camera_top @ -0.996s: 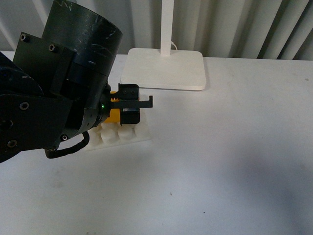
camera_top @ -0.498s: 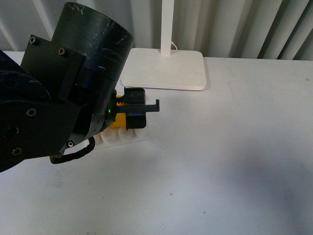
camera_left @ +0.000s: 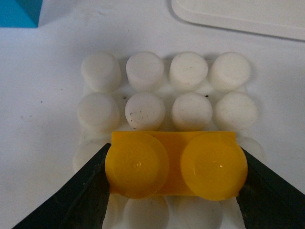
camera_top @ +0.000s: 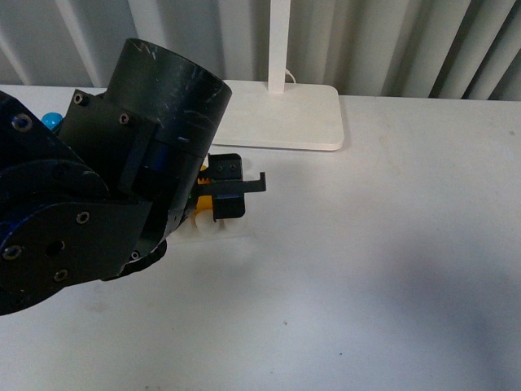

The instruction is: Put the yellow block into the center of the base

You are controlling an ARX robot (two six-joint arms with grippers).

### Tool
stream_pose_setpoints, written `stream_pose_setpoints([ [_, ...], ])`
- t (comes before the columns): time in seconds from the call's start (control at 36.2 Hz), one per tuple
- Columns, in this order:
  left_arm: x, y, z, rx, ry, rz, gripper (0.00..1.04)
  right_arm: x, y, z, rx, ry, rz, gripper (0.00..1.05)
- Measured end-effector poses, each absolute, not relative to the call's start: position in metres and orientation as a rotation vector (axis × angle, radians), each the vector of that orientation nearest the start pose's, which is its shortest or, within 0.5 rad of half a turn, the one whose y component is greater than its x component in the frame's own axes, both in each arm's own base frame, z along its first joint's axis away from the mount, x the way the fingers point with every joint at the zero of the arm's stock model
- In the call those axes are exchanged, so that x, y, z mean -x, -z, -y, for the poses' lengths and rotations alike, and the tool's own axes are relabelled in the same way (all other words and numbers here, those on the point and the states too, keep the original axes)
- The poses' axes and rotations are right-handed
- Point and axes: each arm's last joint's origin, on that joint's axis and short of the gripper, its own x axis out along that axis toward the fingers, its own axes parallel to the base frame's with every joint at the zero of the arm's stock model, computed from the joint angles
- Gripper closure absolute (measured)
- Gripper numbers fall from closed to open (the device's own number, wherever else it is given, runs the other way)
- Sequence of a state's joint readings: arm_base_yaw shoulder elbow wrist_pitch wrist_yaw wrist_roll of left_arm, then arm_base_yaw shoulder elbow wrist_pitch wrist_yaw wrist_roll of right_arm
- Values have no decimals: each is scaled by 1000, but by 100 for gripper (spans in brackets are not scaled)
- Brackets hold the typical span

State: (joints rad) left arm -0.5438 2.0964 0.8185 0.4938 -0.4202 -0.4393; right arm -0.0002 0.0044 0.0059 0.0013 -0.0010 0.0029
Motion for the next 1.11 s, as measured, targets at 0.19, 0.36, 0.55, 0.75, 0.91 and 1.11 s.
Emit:
stream_pose_setpoints([
  [0.19,-302,-41,171,45,-41,-705,39,-98,-165,0,-3,-1,3,9],
  [0.36,-301,-38,174,13,-39,-708,39,-98,-165,0,-3,-1,3,9],
  [0.55,-306,-38,174,-41,-16,-737,39,-98,-165,0,-3,-1,3,9],
  [0.75,-312,-42,173,-65,20,-782,39,-98,-165,0,-3,-1,3,9],
  [0.91,-313,-43,172,-93,35,-800,39,-98,-165,0,-3,-1,3,9],
  [1.11,-312,-42,172,-124,47,-810,39,-98,-165,0,-3,-1,3,9],
])
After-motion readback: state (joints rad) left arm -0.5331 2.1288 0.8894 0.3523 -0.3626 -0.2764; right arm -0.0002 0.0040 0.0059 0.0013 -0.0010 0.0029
